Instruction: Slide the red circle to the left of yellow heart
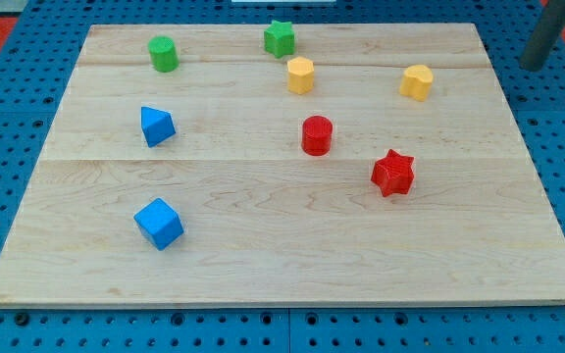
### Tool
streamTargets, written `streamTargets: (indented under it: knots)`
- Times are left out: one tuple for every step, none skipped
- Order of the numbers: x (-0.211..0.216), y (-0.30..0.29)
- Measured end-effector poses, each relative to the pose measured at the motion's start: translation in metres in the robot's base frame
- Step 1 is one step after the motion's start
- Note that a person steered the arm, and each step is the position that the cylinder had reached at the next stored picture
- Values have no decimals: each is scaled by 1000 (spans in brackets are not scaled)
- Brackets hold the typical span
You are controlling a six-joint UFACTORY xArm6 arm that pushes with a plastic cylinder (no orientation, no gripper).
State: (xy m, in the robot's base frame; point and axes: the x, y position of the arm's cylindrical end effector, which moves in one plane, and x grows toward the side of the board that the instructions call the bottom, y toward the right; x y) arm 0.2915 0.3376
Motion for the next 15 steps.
streamTargets:
  knots:
    - [24, -4]
    - [49, -15]
    - [63, -49]
    - [66, -99]
    - [72, -135]
    - [82, -164]
    - [83, -175]
    - [83, -179]
    - [83, -202]
    - [83, -232]
    - [83, -269]
    - [81, -302]
    - [79, -329]
    - [77, -347]
    - [73, -360]
